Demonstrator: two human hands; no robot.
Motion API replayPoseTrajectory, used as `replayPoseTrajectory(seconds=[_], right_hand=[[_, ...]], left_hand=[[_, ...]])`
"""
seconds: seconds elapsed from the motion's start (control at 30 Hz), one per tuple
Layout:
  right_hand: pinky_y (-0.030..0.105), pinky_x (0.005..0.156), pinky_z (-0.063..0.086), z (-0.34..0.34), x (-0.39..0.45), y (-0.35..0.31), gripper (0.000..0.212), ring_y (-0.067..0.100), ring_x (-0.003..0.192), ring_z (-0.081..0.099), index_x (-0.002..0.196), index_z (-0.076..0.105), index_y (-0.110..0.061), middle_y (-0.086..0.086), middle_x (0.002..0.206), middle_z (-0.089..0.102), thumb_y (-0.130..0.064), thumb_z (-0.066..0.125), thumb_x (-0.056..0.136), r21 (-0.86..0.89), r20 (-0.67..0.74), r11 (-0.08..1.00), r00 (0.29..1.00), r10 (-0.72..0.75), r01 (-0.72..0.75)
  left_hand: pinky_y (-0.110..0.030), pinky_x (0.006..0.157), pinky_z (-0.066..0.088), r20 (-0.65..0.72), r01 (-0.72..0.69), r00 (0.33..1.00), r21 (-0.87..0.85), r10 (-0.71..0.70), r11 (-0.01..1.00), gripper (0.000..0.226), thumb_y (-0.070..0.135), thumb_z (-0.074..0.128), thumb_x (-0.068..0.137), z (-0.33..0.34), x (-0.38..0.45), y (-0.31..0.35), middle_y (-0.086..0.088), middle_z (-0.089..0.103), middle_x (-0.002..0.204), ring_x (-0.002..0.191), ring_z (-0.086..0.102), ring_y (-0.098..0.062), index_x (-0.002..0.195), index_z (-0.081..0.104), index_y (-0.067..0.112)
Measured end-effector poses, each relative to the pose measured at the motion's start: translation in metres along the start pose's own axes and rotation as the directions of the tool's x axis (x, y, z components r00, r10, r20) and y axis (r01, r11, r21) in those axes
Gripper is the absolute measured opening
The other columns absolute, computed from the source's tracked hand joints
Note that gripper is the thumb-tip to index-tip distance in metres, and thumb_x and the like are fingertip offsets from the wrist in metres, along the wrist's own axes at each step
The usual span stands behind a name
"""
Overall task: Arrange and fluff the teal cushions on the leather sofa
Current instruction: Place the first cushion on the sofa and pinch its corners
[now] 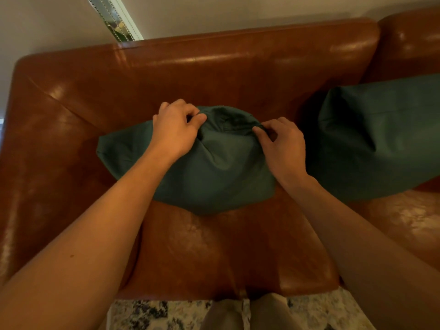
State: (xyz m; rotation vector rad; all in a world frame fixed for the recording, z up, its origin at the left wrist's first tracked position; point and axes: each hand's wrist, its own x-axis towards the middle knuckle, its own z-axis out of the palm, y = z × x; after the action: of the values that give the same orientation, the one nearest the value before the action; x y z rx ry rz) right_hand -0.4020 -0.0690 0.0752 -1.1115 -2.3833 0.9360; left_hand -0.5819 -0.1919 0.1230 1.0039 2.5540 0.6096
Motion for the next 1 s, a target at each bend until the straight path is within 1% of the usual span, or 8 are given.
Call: replayPoseTrajectory(seconds=[0.2, 0.3, 0.4, 0.53, 0.63, 0.73, 0.83, 1.0], right_hand=[[0.038, 0.084, 0.049, -0.005, 0.004, -0.001, 0.026, 0.017, 0.094, 0.054, 0.108, 0.066, -0.019, -0.003, 0.102, 0.059, -0.039, 0.059, 0.094, -0.026, 0.009, 0.999, 1.0, -0.019, 0.019], [0.041, 0.09, 0.049, -0.007, 0.017, -0.012, 0.037, 0.02, 0.103, 0.054, 0.118, 0.057, -0.024, -0.001, 0.114, 0.053, -0.043, 0.066, 0.088, -0.018, 0.047, 0.993, 0.992, -0.119, 0.12], [0.043, 0.09, 0.045, -0.005, 0.035, -0.024, 0.028, 0.023, 0.105, 0.052, 0.107, 0.059, -0.022, 0.001, 0.111, 0.052, -0.036, 0.07, 0.086, -0.094, 0.131, 0.965, 0.964, -0.232, 0.245], [0.04, 0.087, 0.041, -0.002, 0.049, -0.026, 0.013, 0.023, 0.099, 0.052, 0.091, 0.064, -0.018, 0.001, 0.098, 0.058, -0.03, 0.069, 0.088, -0.099, 0.174, 0.935, 0.931, -0.321, 0.341], [0.041, 0.086, 0.04, -0.002, 0.05, -0.025, 0.016, 0.023, 0.095, 0.051, 0.091, 0.068, -0.013, 0.003, 0.095, 0.06, -0.029, 0.064, 0.092, -0.073, 0.202, 0.926, 0.915, -0.349, 0.369], [0.036, 0.08, 0.04, -0.002, 0.053, -0.025, 0.021, 0.022, 0.091, 0.049, 0.091, 0.069, -0.011, 0.004, 0.091, 0.059, -0.028, 0.058, 0.096, -0.061, 0.22, 0.921, 0.905, -0.363, 0.384], [0.03, 0.075, 0.035, -0.001, 0.057, -0.025, 0.024, 0.018, 0.086, 0.045, 0.086, 0.066, -0.011, -0.001, 0.086, 0.054, -0.028, 0.055, 0.097, -0.04, 0.272, 0.918, 0.888, -0.371, 0.395], [0.021, 0.073, 0.03, -0.008, 0.066, -0.023, 0.023, 0.014, 0.088, 0.046, 0.084, 0.061, -0.016, -0.002, 0.089, 0.056, -0.031, 0.052, 0.099, 0.0, 0.325, 0.941, 0.89, -0.319, 0.337]], left_hand=[[-0.055, 0.096, 0.04, 0.104, 0.045, 0.994, -0.092, -0.035, 0.995, 0.025, 0.035, 0.05, 0.098, -0.003, 0.005, 0.0, -0.003, 0.06, 0.101, 0.104, 0.053, -0.032, 0.083, 0.064, 0.02], [-0.058, 0.097, 0.039, 0.132, 0.026, 0.991, -0.11, -0.011, 0.994, 0.022, 0.034, 0.048, 0.099, -0.004, 0.004, 0.0, 0.0, 0.059, 0.098, 0.104, 0.053, -0.033, 0.082, 0.061, 0.028], [-0.062, 0.096, 0.037, 0.157, -0.002, 0.987, -0.126, 0.022, 0.992, 0.03, 0.035, 0.046, 0.099, -0.003, 0.002, 0.001, 0.004, 0.056, 0.091, 0.101, 0.052, -0.034, 0.074, 0.06, 0.03], [-0.059, 0.099, 0.036, 0.134, 0.009, 0.991, -0.139, 0.01, 0.99, 0.03, 0.034, 0.045, 0.1, -0.003, 0.001, -0.002, -0.001, 0.057, 0.094, 0.101, 0.05, -0.031, 0.087, 0.065, 0.017], [-0.043, 0.095, 0.034, -0.013, -0.014, 1.0, -0.027, 0.014, 1.0, 0.019, 0.034, 0.049, 0.098, -0.001, -0.002, 0.003, 0.0, 0.055, 0.105, 0.108, 0.048, -0.026, 0.098, 0.062, 0.021], [-0.035, 0.082, 0.033, -0.198, -0.132, 0.968, 0.107, 0.151, 0.985, 0.025, 0.041, 0.061, 0.088, 0.002, -0.006, 0.015, 0.0, 0.052, 0.109, 0.105, 0.049, -0.023, 0.102, 0.056, 0.021], [-0.031, 0.079, 0.029, -0.145, -0.201, 0.96, 0.235, 0.239, 0.951, 0.032, 0.043, 0.067, 0.081, 0.003, -0.002, 0.025, 0.004, 0.047, 0.104, 0.105, 0.046, -0.022, 0.099, 0.052, 0.022], [-0.035, 0.082, 0.031, -0.031, -0.193, 0.979, 0.206, 0.203, 0.959, 0.014, 0.034, 0.063, 0.088, -0.001, 0.01, 0.026, 0.009, 0.046, 0.094, 0.106, 0.046, -0.023, 0.093, 0.057, 0.022]])
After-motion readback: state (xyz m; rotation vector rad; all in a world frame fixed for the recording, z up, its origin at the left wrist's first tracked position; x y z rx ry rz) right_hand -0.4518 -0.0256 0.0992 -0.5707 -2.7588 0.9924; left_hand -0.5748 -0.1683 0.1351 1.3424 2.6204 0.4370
